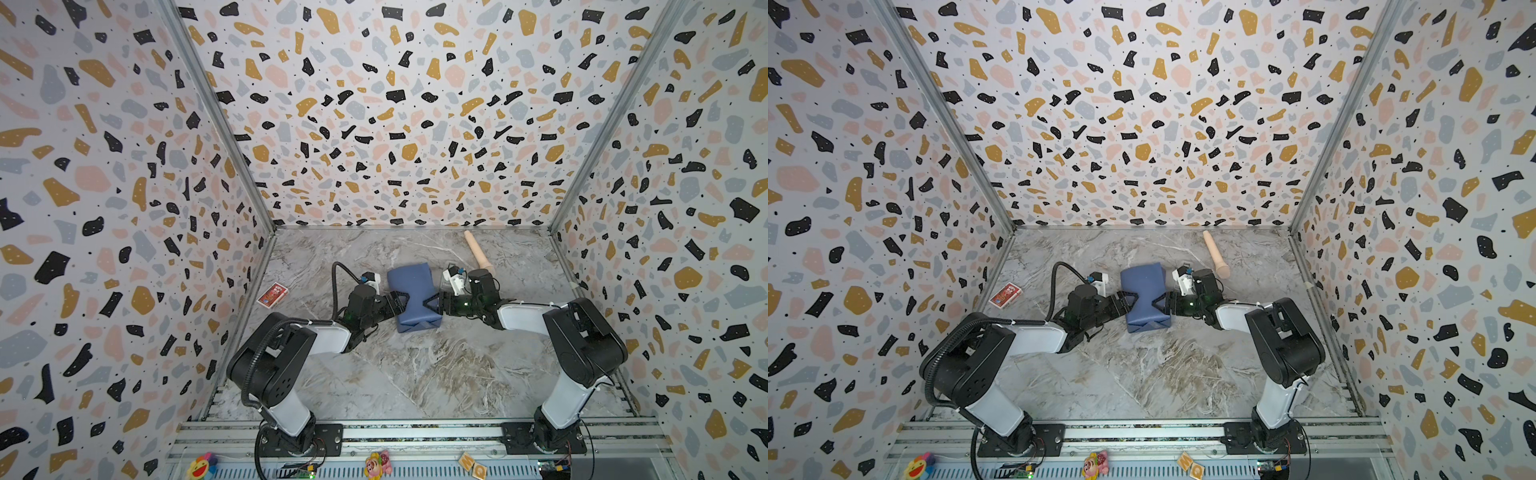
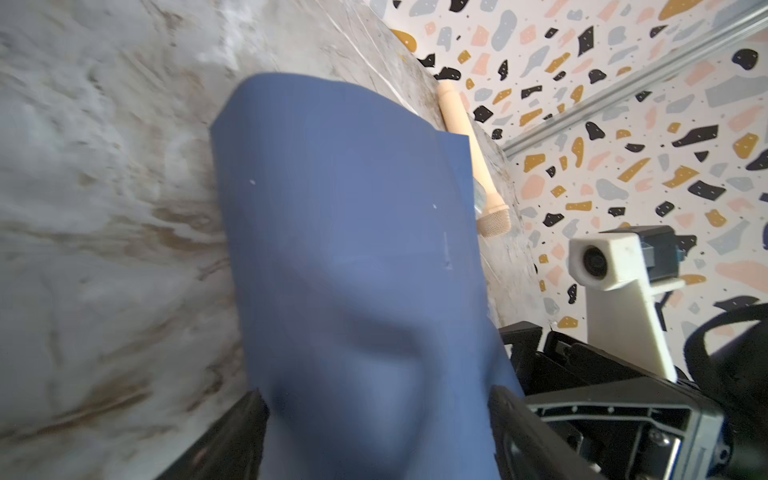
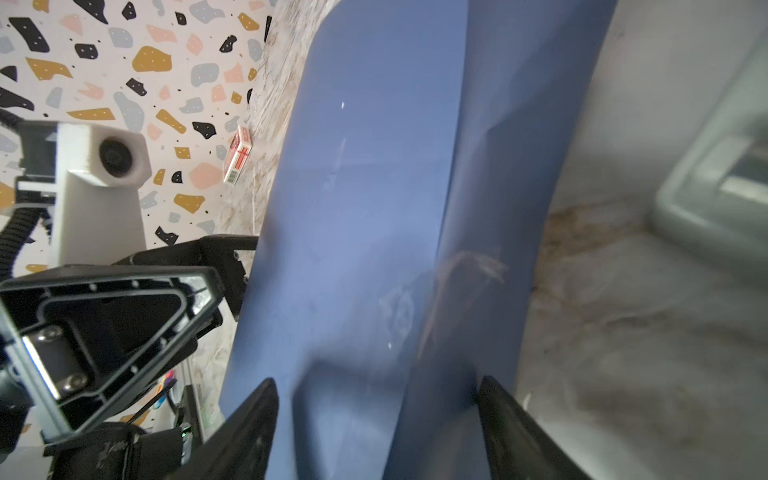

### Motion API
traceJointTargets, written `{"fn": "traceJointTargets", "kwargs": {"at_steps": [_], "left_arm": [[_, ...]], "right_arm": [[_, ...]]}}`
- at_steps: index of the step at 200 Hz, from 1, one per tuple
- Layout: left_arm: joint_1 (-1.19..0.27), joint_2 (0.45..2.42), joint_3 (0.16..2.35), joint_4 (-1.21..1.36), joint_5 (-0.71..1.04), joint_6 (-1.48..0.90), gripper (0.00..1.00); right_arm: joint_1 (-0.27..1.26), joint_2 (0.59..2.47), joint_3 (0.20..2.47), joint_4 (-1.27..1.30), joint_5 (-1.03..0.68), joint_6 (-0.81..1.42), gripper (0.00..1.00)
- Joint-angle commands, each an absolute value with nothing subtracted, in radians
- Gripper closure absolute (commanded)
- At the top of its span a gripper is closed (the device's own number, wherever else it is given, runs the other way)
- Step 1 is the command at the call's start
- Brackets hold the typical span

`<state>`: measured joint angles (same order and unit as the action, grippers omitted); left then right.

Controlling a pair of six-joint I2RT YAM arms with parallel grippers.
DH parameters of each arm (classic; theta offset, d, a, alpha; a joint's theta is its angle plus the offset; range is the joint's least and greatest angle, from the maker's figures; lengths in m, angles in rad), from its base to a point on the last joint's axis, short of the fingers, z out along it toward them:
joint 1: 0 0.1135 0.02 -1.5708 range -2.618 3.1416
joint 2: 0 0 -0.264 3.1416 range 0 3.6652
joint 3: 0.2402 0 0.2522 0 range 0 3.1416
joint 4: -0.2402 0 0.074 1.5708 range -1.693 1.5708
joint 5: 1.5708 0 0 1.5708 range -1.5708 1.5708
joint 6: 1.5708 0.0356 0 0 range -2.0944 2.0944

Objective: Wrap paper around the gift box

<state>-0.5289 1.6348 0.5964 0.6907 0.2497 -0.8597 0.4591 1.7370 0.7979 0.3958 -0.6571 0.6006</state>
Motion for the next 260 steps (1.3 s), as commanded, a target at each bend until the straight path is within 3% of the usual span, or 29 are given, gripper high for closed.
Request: {"fn": "traceJointTargets", "kwargs": {"at_steps": [1, 44, 77, 102, 154, 260], "left_arm": [[-0.558, 1.558, 0.491, 0.799, 0.302, -0.931, 0.17], [-0.58, 1.274, 0.206, 0.808, 0.262, -1.037, 0.15], [-0.506, 1.129, 0.266, 0.588, 0.148, -0.918, 0.05], [-0.413, 1.243, 0.367, 0.614, 0.176, -0.869, 0.04], [-0.415, 1.592, 0.583, 0.715, 0.321, -0.876, 0.06], [-0.472, 1.645, 0.66, 0.898, 0.424, -0.989, 0.11]], "right_arm": [[0.485, 1.644, 0.713, 0.451, -0.739, 0.66, 0.28], [0.541, 1.452, 0.478, 0.484, -0.707, 0.739, 0.27], [0.493, 1.445, 0.529, 0.443, -0.624, 0.726, 0.11], [0.451, 1.555, 0.653, 0.487, -0.603, 0.76, 0.07], [0.441, 1.786, 0.845, 0.492, -0.633, 0.775, 0.09], [0.477, 1.787, 0.898, 0.658, -0.749, 0.856, 0.19]]}}
